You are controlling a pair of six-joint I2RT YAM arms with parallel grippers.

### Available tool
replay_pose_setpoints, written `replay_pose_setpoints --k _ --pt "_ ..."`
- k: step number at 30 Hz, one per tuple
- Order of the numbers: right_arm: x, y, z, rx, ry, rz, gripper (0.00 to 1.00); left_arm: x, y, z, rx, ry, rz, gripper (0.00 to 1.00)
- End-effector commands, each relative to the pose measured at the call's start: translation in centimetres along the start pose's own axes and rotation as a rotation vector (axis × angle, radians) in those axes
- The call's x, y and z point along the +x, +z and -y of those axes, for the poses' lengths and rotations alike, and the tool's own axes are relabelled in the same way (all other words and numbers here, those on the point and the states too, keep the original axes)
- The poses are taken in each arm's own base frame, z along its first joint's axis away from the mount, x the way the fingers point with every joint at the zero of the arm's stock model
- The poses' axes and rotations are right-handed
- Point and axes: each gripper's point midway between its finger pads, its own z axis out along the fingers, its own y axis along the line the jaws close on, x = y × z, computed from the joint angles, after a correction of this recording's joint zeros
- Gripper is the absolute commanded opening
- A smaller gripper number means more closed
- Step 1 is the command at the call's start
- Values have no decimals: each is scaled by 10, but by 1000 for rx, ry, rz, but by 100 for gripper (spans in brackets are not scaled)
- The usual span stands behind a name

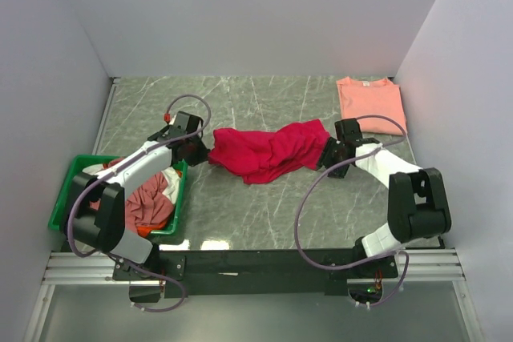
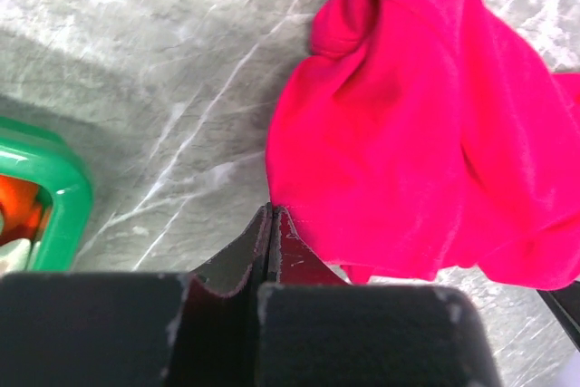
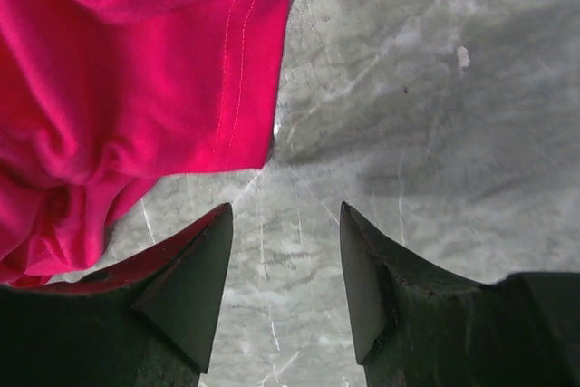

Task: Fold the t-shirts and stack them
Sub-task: Flatten the tshirt out

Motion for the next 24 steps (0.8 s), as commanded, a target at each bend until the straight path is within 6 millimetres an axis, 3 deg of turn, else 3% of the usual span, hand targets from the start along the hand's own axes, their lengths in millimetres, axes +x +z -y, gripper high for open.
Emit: replay_pose_setpoints --k 1,24 --pt "-18 5 -16 -47 -12 25 57 -7 -9 4 27 -18 27 1" --pt "-15 40 -29 -18 -68 -38 49 -8 -7 -3 16 -26 20 1"
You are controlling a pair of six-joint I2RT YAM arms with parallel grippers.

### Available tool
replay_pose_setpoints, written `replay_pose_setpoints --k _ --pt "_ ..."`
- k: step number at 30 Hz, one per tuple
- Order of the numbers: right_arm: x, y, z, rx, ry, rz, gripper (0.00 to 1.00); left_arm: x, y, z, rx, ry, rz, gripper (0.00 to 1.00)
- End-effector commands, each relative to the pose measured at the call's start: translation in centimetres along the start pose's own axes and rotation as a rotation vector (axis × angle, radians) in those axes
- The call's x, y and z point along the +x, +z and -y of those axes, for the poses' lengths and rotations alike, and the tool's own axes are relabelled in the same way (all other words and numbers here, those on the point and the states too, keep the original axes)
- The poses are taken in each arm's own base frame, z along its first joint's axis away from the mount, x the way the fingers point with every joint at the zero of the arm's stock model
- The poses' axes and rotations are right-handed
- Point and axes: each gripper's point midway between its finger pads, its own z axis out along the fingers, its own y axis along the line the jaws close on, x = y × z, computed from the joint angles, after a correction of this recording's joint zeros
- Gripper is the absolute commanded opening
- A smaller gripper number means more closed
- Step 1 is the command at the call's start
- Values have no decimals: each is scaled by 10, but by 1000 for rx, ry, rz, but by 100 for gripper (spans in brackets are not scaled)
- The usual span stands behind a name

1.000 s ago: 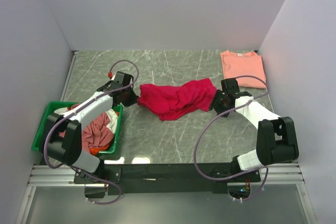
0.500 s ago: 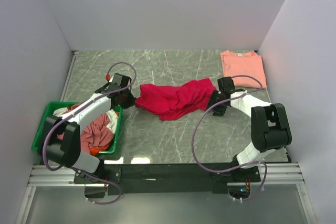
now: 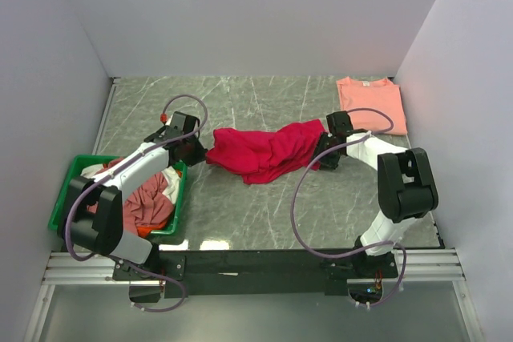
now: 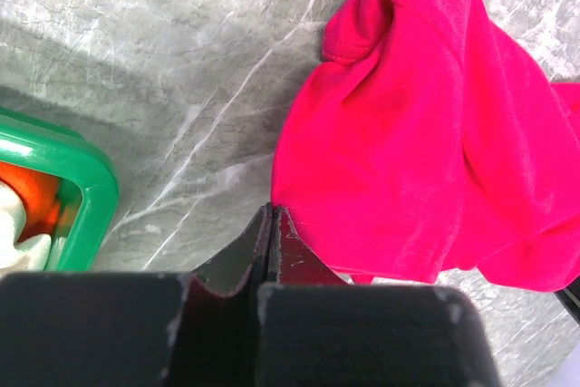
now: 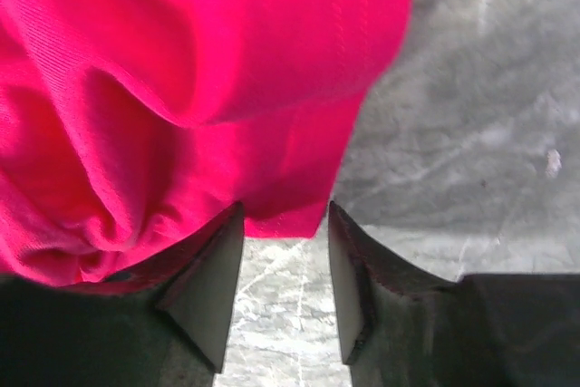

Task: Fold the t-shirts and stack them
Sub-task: Flatten the tshirt out

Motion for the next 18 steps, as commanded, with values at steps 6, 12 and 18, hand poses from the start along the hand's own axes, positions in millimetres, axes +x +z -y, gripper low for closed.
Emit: replay_pose_setpoints --k 6,12,18 --pt "0 9 -6 3 -47 -21 18 -10 -5 7 34 -10 25 1" --pt "-13 -18 -12 2 -57 15 0 -40 -18 12 54 -14 94 0" --pt "-61 -94 -25 -44 -7 173 0 -112 -71 24 123 -84 281 1"
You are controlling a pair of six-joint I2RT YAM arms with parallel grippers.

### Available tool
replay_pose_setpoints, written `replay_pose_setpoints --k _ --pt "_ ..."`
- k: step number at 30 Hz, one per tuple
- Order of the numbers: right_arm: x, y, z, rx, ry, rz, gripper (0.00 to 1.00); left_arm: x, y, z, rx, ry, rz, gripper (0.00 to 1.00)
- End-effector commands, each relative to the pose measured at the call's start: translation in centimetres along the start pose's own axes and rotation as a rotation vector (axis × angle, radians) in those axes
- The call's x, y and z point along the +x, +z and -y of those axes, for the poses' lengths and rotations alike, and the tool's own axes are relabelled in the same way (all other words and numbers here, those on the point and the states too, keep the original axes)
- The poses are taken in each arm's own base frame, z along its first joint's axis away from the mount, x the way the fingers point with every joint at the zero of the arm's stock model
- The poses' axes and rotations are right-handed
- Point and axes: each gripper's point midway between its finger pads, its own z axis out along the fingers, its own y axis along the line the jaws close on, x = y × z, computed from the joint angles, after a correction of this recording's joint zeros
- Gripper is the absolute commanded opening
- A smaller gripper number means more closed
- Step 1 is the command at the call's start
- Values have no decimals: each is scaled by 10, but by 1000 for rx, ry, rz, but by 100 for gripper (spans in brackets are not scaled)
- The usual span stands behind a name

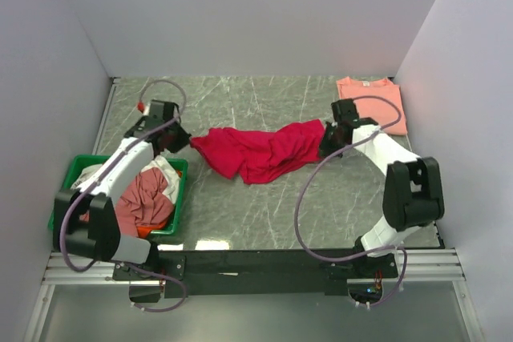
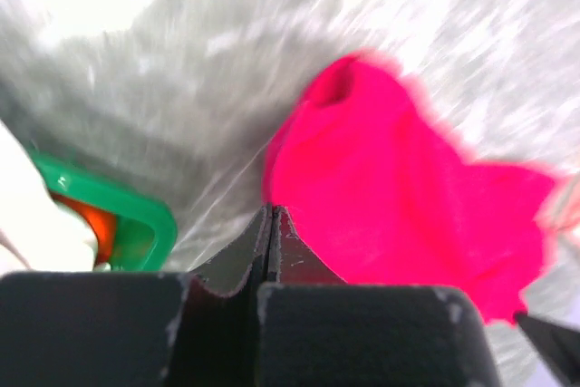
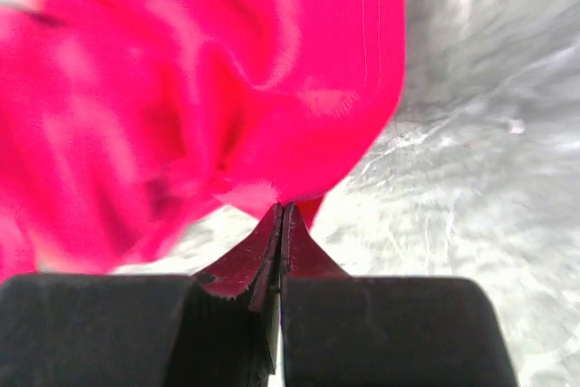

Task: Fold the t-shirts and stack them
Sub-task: Flatten the tshirt out

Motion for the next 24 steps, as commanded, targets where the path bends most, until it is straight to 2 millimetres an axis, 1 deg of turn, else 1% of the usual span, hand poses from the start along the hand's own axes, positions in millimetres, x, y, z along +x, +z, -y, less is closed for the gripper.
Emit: replay_pose_setpoints --k 1,2,3,4,6,7,8,9,10,11,12,14,15,16,17,18,19,20,21,22,23,24 --pt "-60 -77 -20 -68 20 212 0 -73 -54 36 124 -28 206 1" --pt "-63 -88 -19 -59 23 222 0 -83 -66 38 133 -37 241 1" --pt "-71 -101 -18 -60 28 255 0 -97 -79 45 156 -46 279 1" --pt "-87 -118 -21 -58 21 309 0 -106 -87 45 159 -58 308 1" --pt "-94 -138 -20 -47 22 341 0 -127 -114 49 181 -82 389 1" --pt "-105 -154 -22 -55 28 383 0 -133 -122 50 189 -95 415 1" --pt "-107 -166 -22 -61 29 401 0 -139 -138 51 213 -105 452 1" --pt "-112 -177 -20 -54 36 432 0 -147 -148 52 223 -120 489 1" --pt "-122 -193 -21 -63 46 477 0 -153 -157 51 233 -132 517 1" --pt "-125 -206 -19 -62 53 506 0 -160 -174 54 262 -144 555 1" --pt "-132 -223 -22 -76 54 549 0 -166 -183 53 269 -157 584 1" --pt "-139 -245 -19 -70 62 606 0 -172 -205 54 295 -173 631 1" --pt "-146 -263 -21 -77 60 652 0 -177 -217 55 306 -185 660 1" --pt "-149 -273 -20 -73 60 676 0 -179 -224 56 315 -187 674 1" --pt "-152 -283 -17 -63 68 703 0 -180 -236 57 334 -194 696 1" --pt "-158 -301 -21 -75 66 746 0 -182 -244 57 347 -202 711 1" --pt "-161 -309 -20 -74 71 766 0 -183 -250 57 357 -206 725 1" --pt "-164 -318 -18 -69 81 786 0 -183 -262 57 380 -211 745 1" --pt "-169 -339 -20 -80 88 836 0 -183 -268 56 387 -214 759 1" --pt "-171 -348 -19 -82 94 862 0 -184 -282 53 407 -227 796 1" --pt "-172 -360 -19 -85 98 889 0 -183 -286 50 411 -232 809 1" --pt "-175 -378 -19 -91 108 935 0 -183 -292 49 421 -233 828 1"
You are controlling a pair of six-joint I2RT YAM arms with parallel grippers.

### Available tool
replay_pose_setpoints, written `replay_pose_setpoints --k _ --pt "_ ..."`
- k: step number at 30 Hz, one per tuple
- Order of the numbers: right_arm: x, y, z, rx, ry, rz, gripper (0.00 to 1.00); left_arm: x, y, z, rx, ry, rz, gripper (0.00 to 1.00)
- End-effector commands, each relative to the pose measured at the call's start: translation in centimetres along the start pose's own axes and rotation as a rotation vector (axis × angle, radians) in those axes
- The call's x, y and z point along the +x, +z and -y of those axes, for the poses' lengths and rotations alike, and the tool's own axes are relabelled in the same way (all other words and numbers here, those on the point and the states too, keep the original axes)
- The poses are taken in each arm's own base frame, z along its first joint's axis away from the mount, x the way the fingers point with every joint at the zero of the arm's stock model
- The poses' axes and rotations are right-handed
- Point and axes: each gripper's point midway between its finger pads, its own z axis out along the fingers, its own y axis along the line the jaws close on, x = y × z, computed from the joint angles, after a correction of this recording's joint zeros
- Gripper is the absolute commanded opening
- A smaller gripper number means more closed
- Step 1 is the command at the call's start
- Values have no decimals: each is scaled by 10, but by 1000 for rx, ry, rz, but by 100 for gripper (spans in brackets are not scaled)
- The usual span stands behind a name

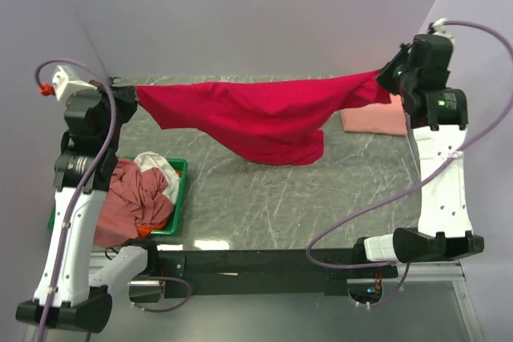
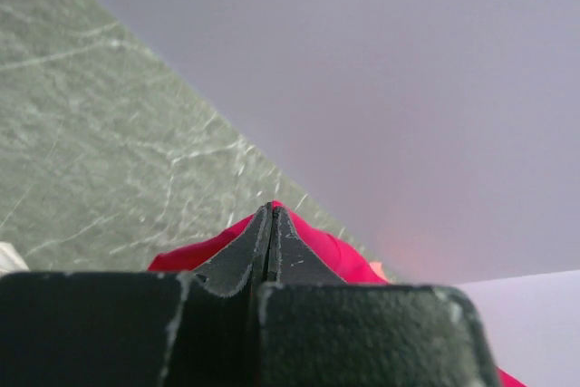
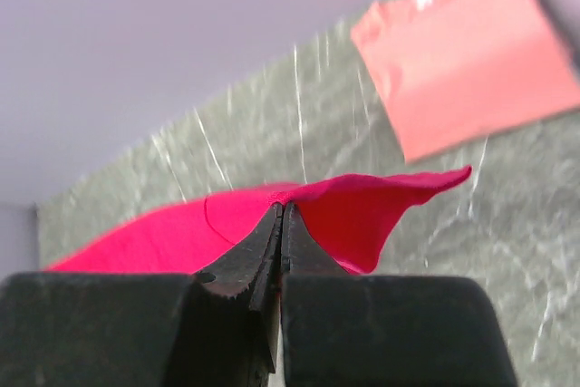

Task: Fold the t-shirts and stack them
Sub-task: Flatten the tshirt out

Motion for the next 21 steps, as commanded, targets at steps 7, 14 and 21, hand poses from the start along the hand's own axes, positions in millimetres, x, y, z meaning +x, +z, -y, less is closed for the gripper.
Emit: replay_pose_setpoints --k 7,14,21 --pt "-105 -113 -6 -35 48 412 0 -63 -62 32 163 -43 212 1" --pt "-155 -172 -11 -60 62 611 0 -62 -79 63 344 -6 189 1" --pt "-168 -103 -51 -158 15 560 0 -33 -70 55 362 -17 98 1"
